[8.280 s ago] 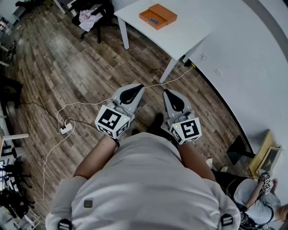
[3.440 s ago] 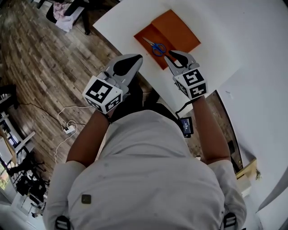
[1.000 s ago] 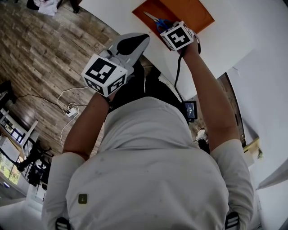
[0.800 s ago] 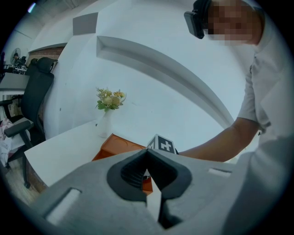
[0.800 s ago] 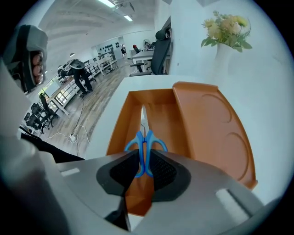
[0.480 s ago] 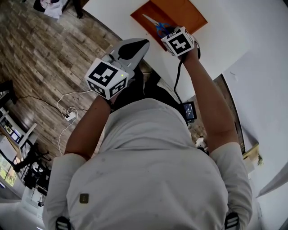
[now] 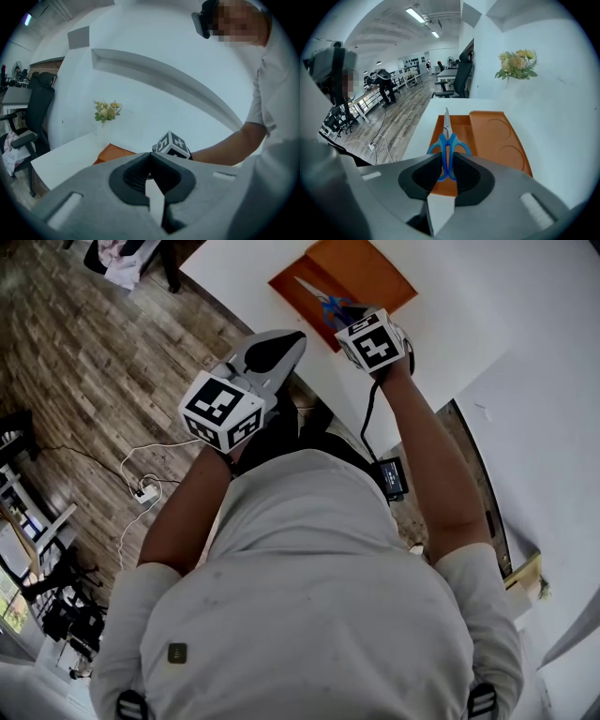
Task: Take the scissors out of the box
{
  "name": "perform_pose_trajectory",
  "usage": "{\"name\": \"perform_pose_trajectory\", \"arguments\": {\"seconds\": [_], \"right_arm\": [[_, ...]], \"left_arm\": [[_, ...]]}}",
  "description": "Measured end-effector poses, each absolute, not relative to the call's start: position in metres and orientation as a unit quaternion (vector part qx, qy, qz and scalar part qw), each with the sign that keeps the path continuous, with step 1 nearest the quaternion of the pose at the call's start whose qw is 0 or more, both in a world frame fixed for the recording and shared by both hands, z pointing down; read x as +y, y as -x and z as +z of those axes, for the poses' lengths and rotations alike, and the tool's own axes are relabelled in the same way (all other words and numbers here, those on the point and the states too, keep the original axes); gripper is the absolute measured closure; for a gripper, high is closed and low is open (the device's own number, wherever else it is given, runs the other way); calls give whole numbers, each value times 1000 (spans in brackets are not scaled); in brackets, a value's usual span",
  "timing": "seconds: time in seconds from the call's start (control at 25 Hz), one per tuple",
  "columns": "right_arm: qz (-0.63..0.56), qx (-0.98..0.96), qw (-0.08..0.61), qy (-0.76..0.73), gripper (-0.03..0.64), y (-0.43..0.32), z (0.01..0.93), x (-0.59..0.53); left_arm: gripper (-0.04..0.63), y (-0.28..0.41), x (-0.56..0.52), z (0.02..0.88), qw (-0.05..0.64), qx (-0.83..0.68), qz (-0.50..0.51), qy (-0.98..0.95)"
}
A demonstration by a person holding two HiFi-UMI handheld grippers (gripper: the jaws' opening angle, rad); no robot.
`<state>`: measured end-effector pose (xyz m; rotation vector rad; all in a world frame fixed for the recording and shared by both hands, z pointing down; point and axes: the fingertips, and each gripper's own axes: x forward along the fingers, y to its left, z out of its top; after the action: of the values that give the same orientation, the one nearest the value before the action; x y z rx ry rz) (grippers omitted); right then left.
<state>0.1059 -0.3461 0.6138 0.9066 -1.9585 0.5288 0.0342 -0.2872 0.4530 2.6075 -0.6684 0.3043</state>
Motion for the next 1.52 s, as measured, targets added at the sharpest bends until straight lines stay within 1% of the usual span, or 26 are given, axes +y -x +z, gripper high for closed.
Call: {"name": "perform_pose_trajectory", "arguments": {"seconds": [0.48,0.84,1.2,1.52], "right_arm": [[194,-814,384,-390,525,-114,556,-314],[169,-837,321,-410,525,-129,502,-275],[123,-857,272,-420,525,-135,450,-239],[110,-873,232,-415,525,-124,414,-215]], "left_arm": [[592,-40,-269,425,189,-261,98,-942],[591,-53,-240,399,170,-276,81,-942],[592,-60,-220,379,155,-288,70,-943],[592,-53,-207,360,133,-293,72,-944]]}}
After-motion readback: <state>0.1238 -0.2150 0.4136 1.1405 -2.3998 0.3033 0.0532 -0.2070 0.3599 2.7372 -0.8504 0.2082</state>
